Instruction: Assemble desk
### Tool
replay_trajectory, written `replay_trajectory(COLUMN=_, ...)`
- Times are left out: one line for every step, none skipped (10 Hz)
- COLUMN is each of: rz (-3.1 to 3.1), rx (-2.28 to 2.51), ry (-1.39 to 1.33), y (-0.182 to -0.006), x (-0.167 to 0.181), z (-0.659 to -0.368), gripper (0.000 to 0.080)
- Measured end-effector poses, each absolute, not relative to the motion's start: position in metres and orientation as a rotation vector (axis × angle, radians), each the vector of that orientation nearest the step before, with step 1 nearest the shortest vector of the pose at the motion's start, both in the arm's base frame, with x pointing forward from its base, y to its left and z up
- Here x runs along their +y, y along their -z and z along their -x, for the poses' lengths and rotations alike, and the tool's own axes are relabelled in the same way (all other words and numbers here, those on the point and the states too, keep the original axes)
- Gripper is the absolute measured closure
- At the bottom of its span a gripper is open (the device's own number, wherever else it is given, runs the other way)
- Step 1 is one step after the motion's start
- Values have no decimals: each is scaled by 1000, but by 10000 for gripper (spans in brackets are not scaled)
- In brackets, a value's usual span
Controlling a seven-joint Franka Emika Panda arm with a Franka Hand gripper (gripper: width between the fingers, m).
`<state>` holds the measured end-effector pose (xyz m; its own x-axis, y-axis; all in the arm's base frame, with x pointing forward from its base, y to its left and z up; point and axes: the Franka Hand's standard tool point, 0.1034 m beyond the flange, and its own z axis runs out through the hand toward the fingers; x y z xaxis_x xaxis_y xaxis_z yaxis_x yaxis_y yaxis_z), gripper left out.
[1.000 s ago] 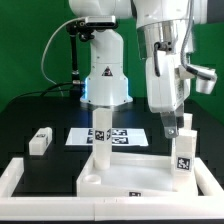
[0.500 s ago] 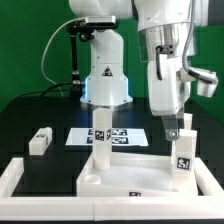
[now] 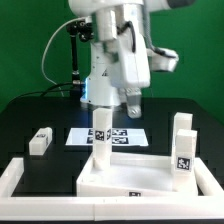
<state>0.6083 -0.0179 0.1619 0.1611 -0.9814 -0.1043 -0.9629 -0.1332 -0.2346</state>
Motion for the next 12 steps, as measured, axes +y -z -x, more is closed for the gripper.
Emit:
replay_trajectory(rz=2227, rx=1838, ry=140, y=-165, x=-23, z=-609, gripper=151)
replay_trajectory(rz=2307, rx=1750, ry=149, y=-162, x=-21, z=-608, gripper=151)
replay_trajectory(rz=2345, rx=1703, ry=156, y=-162, x=-22, z=-608, gripper=151)
replay_trajectory(rz=2412, rx=1614, ry=170, y=-162, x=-22, z=-608, gripper=151)
replay_trajectory(rz=2483, rx=1506, ry=190, y=-161, x=-26, z=-608, gripper=151)
replay_trajectory(rz=2564, rx=1360, ry=223, y=-160, x=-42, z=-606, gripper=151)
replay_trajectory(rz=2649, rx=1216, ry=243, y=-159, x=-62, z=-600, gripper=151)
replay_trajectory(rz=2735, rx=1059, ry=254, y=-153, x=-85, z=-589, gripper=151)
replay_trajectory(rz=2819, rx=898, ry=256, y=-143, x=-112, z=-575, gripper=151)
replay_trajectory(rz=2880, rx=775, ry=250, y=-130, x=-138, z=-562, gripper=151)
replay_trajectory(rz=2908, rx=720, ry=236, y=-122, x=-147, z=-557, gripper=151)
replay_trajectory(rz=2918, rx=684, ry=244, y=-126, x=-141, z=-561, gripper=151)
